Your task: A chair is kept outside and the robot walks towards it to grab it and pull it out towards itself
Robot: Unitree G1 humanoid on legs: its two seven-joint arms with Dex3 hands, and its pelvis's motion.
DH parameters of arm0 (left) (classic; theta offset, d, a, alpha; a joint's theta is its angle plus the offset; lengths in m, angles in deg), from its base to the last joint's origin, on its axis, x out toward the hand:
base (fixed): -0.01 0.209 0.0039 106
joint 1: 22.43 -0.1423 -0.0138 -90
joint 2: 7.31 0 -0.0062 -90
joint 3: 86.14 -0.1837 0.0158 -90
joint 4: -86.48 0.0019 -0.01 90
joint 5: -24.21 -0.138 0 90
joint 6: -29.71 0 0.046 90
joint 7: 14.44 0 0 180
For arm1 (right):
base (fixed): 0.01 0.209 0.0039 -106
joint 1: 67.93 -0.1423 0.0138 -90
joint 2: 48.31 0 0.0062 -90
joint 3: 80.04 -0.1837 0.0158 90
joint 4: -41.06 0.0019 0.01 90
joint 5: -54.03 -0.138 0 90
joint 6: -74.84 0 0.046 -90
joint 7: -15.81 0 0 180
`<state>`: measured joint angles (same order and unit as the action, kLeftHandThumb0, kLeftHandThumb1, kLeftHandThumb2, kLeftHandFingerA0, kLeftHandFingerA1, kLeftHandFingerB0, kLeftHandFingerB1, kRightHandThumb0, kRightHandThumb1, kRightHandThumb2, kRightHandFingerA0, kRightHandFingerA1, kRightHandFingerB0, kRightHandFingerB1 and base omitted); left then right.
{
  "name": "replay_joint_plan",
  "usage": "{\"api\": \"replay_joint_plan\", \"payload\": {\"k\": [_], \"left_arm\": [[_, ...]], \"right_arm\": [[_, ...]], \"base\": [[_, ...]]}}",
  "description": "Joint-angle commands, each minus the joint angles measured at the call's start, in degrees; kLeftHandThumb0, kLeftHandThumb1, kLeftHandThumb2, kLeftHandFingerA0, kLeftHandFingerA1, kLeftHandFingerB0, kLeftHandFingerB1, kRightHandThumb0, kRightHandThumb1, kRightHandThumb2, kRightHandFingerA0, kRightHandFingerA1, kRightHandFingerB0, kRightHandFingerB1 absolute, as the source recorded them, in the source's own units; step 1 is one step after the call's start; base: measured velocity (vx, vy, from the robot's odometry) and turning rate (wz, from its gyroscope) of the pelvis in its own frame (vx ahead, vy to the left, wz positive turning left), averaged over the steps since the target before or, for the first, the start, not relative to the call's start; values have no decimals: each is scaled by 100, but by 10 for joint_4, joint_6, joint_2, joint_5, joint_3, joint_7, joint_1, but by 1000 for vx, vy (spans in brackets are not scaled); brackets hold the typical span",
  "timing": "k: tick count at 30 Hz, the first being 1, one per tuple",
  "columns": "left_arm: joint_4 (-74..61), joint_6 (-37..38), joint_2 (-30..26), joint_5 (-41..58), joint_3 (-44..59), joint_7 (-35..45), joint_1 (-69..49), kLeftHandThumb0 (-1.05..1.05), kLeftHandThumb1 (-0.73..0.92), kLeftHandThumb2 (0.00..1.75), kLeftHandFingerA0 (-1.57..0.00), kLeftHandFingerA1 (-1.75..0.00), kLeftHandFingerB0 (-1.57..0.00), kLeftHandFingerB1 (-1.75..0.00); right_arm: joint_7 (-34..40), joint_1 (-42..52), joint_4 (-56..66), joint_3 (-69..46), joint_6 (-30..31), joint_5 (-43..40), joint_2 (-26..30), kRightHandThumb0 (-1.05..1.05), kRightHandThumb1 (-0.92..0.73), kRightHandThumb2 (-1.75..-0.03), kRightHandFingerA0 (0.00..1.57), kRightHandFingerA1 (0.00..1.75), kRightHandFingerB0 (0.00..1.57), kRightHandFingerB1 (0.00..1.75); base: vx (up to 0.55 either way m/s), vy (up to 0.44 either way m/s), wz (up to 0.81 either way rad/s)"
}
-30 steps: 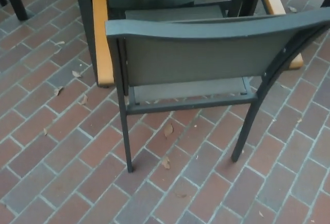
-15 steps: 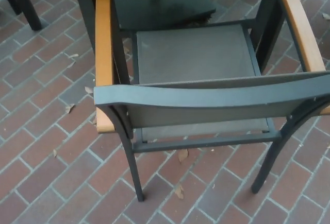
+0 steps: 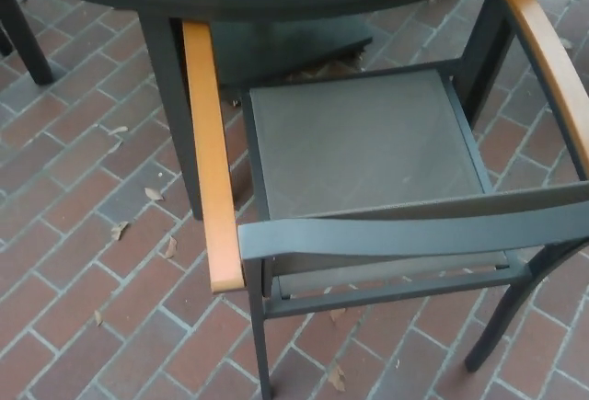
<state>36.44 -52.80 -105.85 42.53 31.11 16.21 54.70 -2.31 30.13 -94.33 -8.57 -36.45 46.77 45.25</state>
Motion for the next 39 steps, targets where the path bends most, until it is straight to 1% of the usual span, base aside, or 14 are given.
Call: {"api": "replay_joint_plan", "payload": {"k": [1, 2, 3, 8, 9, 10, 11, 12, 13, 15, 20, 22, 23, 39], "left_arm": [[-2, -1, -11, -8, -8, 2, -7, -73, 42, 55, -12, -55, -11, -34], [-2, -1, -11, -8, -9, 2, -6, -73, 42, 55, -12, -55, -11, -34], [-4, -4, -9, -4, -8, 2, -5, -38, 9, 79, -1, -53, 0, -51], [-24, -7, -2, 5, -8, 5, -8, -38, 9, 80, -1, -53, 0, -51], [-26, -8, -2, 9, -7, 11, -9, -70, 41, 53, -7, -50, -8, -29], [-26, -9, -2, 12, -6, 15, -10, -70, 41, 53, -7, -50, -8, -29], [-37, -7, 1, 10, -10, 15, -12, -37, 13, 81, -1, -53, 0, -50], [-51, -4, 4, 6, -15, 13, -14, -37, 13, 81, -1, -53, 0, -50], [-57, -1, 4, 4, -17, 11, -15, -69, 40, 55, -23, -45, -20, -29], [-87, 3, 9, -8, -26, -2, -20, -66, 36, 76, -14, -53, -7, -40], [-127, -5, 7, -21, -44, -10, -16, -66, 36, 77, -15, -54, -8, -43], [-133, -15, 4, -19, -49, -10, -12, -64, 35, 75, -14, -54, -8, -42], [-133, -28, -3, -18, -56, -3, 4, -64, 40, 53, -14, -53, -14, -35], [-200, -26, -51, -91, -142, -18, 54, -76, 37, 54, -15, -57, -14, -40]], "right_arm": [[-21, -3, -8, -18, 16, -26, 22, -73, -39, -73, 0, 0, 0, 6], [-23, -3, -10, -19, 15, -26, 25, -73, -39, -73, 0, 0, 0, 6], [-30, -4, -10, -21, 15, -27, 33, -72, -36, -71, 0, 0, 0, 5], [-35, -5, -14, -24, 10, -21, 53, -72, -38, -72, 0, 0, 0, 6], [-31, -4, -15, -22, 6, -16, 56, -72, -38, -73, 0, 0, 0, 6], [-28, -4, -16, -20, 3, -12, 57, -72, -38, -73, 0, 0, 0, 6], [-27, -7, -20, -21, 4, -11, 62, -70, -36, -71, 0, 0, 0, 6], [-28, -11, -25, -23, 5, -12, 68, -70, -36, -71, 0, 0, 0, 6], [-28, -14, -29, -23, 5, -12, 70, -77, -38, -72, 0, 0, 0, 0], [-28, -23, -41, -28, 12, -18, 76, -74, -40, -74, 0, 0, 0, 6], [-38, -33, -57, -41, 34, -34, 91, -67, -34, -69, 0, 0, 0, 7], [-39, -40, -65, -40, 34, -30, 98, -67, -34, -69, 0, 0, 0, 3], [-34, -59, -74, -34, 39, -19, 114, -66, -32, -67, 0, 0, 0, 2], [-23, -231, -157, 95, 24, 87, 200, -72, -44, -79, 0, 0, 0, 0]], "base": [[64, -75, 24], [24, -89, -1], [41, -60, 6], [27, -31, 1], [0, 0, 0], [0, 0, 0], [0, 0, 0], [0, 0, 0], [0, 0, 0], [0, 0, 0], [0, 0, 0], [0, 0, 0], [0, 0, 0], [0, 0, 0]]}}
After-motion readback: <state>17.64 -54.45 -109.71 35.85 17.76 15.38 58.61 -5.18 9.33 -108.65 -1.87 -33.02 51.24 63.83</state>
